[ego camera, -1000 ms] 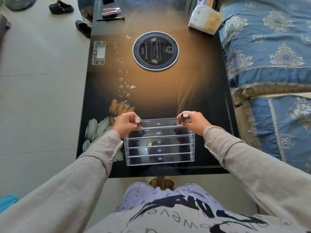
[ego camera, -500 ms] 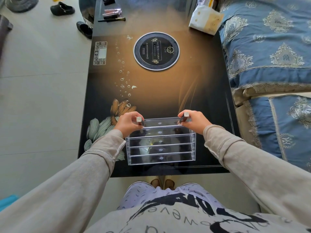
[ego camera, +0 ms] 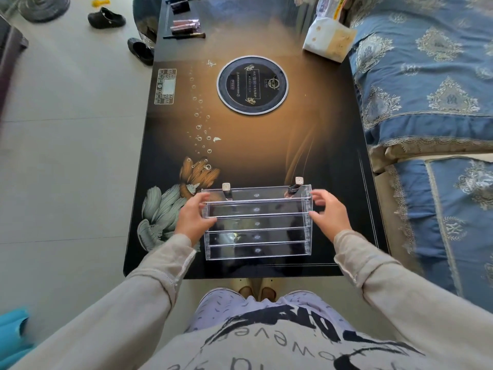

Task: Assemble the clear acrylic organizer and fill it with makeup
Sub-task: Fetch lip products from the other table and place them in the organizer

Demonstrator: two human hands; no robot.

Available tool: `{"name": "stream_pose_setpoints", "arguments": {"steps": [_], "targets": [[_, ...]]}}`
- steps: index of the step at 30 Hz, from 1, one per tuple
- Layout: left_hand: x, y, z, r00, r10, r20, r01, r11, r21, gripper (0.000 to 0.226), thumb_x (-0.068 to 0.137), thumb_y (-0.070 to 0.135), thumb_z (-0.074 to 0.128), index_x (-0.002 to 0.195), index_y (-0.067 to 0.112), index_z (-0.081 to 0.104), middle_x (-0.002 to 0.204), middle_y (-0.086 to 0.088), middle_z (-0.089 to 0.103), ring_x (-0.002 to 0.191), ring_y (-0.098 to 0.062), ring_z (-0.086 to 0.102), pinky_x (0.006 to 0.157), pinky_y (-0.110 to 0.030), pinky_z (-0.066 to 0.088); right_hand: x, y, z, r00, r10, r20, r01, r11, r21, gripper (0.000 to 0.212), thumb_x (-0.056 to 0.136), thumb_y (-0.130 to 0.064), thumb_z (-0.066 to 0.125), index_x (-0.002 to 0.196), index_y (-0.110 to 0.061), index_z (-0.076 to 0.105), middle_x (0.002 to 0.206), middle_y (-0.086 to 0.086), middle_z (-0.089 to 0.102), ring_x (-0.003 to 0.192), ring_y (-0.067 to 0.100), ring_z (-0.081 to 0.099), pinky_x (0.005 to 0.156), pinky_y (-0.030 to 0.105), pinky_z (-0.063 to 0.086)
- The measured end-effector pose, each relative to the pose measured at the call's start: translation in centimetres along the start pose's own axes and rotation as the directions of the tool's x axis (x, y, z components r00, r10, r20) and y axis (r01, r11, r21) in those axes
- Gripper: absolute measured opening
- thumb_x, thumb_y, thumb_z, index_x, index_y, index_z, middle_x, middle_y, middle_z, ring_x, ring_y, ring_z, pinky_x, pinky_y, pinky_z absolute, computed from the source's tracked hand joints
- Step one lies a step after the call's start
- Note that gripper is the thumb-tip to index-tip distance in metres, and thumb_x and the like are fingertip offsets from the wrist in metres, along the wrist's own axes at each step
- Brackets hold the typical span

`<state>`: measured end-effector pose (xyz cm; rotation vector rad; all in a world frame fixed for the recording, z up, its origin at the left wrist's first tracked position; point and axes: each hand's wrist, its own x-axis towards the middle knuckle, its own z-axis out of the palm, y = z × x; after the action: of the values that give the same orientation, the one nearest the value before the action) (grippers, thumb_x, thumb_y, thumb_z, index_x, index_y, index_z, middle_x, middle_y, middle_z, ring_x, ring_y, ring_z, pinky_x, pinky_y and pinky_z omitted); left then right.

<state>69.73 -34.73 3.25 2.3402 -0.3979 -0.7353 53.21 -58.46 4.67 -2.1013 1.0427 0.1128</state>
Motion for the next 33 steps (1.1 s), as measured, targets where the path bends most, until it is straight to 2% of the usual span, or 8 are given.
{"name": "stream_pose_setpoints", "arguments": {"steps": [2,6,11,15,23,26,29,33], "targets": [[-2.0,-1.7,0.6,0.998,-0.054,-0.022,0.054,0.999,-0.004,0.039,0.074,0.0,0.069,0.111,0.008,0.06,0.098,-0.001,0.059,0.087,-0.015,0.054,0.076,-0.021,0.046,-2.1,2.1,0.6,0.995,0.093,-0.031,-0.092,0.996,0.018,0.035,0.079,0.004,0.062,0.113,-0.005,0.059,0.106,0.015,0.065,0.095,0.022,0.059,0.091,0.029,0.046],[-7.4,-5.7,1.9,0.949,-0.284,0.135,0.293,0.955,-0.052,0.014,0.08,-0.004,0.061,0.09,0.003,0.067,0.081,-0.01,0.063,0.078,-0.018,0.056,0.072,-0.023,0.042,-7.4,6.1,2.9,0.954,0.265,0.139,-0.267,0.964,-0.01,0.021,0.082,0.005,0.057,0.1,-0.004,0.065,0.099,0.015,0.069,0.088,0.023,0.062,0.078,0.016,0.039],[-13.5,-8.9,3.3,0.839,-0.454,0.3,0.47,0.883,0.023,0.029,0.084,0.004,0.057,0.063,0.024,0.057,0.064,0.0,0.057,0.072,-0.02,0.053,0.066,-0.024,0.04,-11.1,8.8,5.0,0.854,0.381,0.355,-0.369,0.924,-0.103,0.016,0.085,0.002,0.055,0.094,-0.006,0.065,0.104,0.016,0.066,0.096,0.026,0.06,0.091,0.033,0.046],[-15.8,-10.2,3.8,0.8,-0.542,0.258,0.564,0.825,-0.017,0.021,0.083,0.006,0.057,0.068,0.019,0.061,0.076,-0.011,0.064,0.074,-0.022,0.055,0.068,-0.025,0.041,-10.3,8.6,4.3,0.832,0.417,0.367,-0.413,0.906,-0.095,0.013,0.09,-0.002,0.05,0.092,-0.009,0.061,0.093,0.012,0.062,0.083,0.021,0.057,0.084,0.036,0.05],[-19.4,-9.3,5.9,0.737,-0.672,0.073,0.649,0.673,-0.356,0.014,0.084,-0.003,0.051,0.08,0.007,0.061,0.081,-0.016,0.059,0.066,-0.024,0.05,0.065,-0.026,0.039,-7.9,7.8,3.5,0.781,0.351,0.517,-0.186,0.92,-0.344,0.02,0.089,-0.002,0.048,0.104,-0.002,0.062,0.089,0.011,0.06,0.074,0.019,0.055,0.058,0.024,0.044],[-22.1,-8.4,7.8,0.684,-0.727,0.061,0.668,0.591,-0.452,0.026,0.084,-0.002,0.05,0.066,0.016,0.056,0.079,-0.015,0.059,0.055,-0.017,0.048,0.055,-0.025,0.04,-7.3,7.7,3.4,0.767,0.335,0.548,-0.086,0.899,-0.429,0.021,0.088,-0.003,0.05,0.103,-0.002,0.064,0.083,0.011,0.061,0.063,0.016,0.053,0.051,0.021,0.042],[-25.2,-8.5,10.5,0.647,-0.756,0.101,0.697,0.532,-0.481,0.018,0.085,0.002,0.052,0.075,0.013,0.063,0.084,-0.014,0.062,0.062,-0.019,0.052,0.065,-0.027,0.045,-6.7,6.9,4.2,0.734,0.311,0.603,0.073,0.848,-0.526,0.021,0.086,-0.005,0.052,0.102,-0.002,0.066,0.086,0.01,0.062,0.075,0.02,0.056,0.066,0.023,0.044],[-29.7,-9.3,13.4,0.548,-0.834,0.066,0.731,0.439,-0.523,0.015,0.085,0.009,0.058,0.093,0.003,0.069,0.1,-0.014,0.071,0.082,-0.017,0.054,0.072,-0.021,0.036,-6.6,4.3,7.1,0.686,0.208,0.697,0.32,0.775,-0.545,0.023,0.086,-0.008,0.052,0.104,-0.007,0.067,0.103,0.011,0.068,0.092,0.022,0.059,0.077,0.02,0.04]]}}
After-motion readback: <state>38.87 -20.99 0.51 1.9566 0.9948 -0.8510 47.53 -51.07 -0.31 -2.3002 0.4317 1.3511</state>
